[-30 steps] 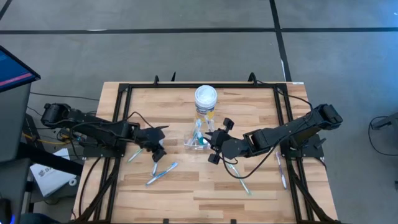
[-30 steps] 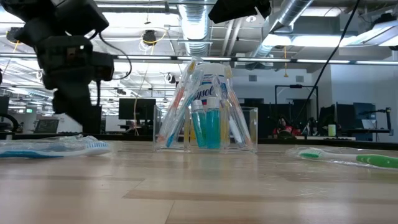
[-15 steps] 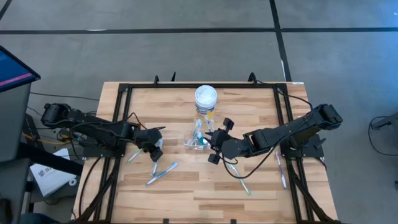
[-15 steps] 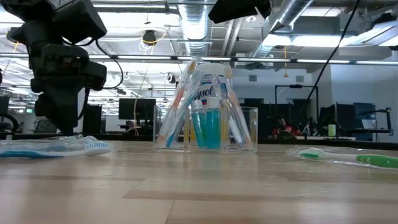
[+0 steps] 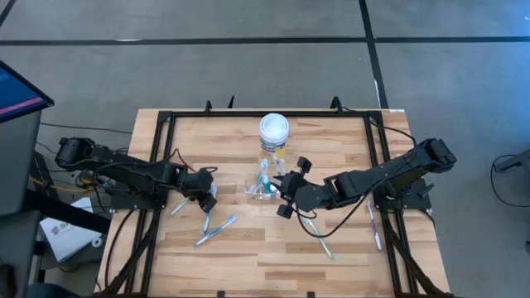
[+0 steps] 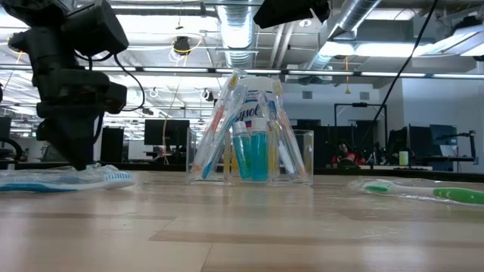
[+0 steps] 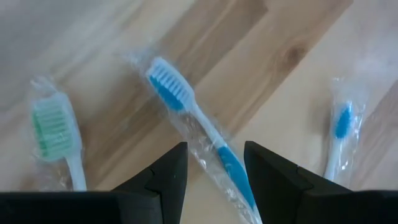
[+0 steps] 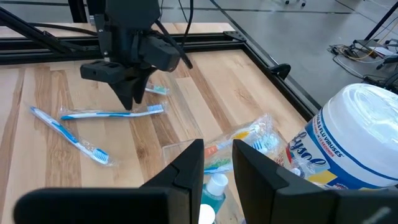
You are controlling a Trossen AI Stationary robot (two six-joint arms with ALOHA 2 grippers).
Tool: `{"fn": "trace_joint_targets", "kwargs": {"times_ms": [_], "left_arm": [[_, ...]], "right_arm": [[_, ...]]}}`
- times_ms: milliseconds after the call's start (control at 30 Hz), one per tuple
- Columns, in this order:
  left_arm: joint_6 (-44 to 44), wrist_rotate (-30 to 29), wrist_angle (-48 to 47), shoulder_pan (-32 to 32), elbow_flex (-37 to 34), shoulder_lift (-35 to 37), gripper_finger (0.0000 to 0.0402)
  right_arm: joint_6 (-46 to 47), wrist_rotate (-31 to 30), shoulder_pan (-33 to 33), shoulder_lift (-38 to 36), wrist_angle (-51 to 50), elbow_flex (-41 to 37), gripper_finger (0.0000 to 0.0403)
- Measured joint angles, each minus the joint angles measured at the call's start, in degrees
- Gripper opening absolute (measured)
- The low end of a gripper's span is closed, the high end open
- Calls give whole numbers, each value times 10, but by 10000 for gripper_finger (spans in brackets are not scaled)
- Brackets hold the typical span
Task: Pick & Place toothbrushing station
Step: Put the left blue toothbrush into the transparent organizer
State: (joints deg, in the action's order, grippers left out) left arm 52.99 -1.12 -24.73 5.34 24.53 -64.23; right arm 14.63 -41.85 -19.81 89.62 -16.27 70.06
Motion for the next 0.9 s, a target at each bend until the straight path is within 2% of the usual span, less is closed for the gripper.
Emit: {"fn": "trace_joint_targets", "kwargs": {"times_ms": [333, 700, 800, 900], "left_arm": [[-1, -34, 17, 0, 0, -9, 153], [-2, -36, 51, 0, 4, -88, 152], [-2, -37, 55, 0, 3, -91, 134], [-5, -37, 52, 0, 1, -76, 95]], "right_arm": [[0, 0, 1, 0, 0, 0, 75], [0, 0, 1, 0, 0, 0, 75], [0, 0, 1, 0, 0, 0, 75], [0, 0, 1, 0, 0, 0, 75]]}}
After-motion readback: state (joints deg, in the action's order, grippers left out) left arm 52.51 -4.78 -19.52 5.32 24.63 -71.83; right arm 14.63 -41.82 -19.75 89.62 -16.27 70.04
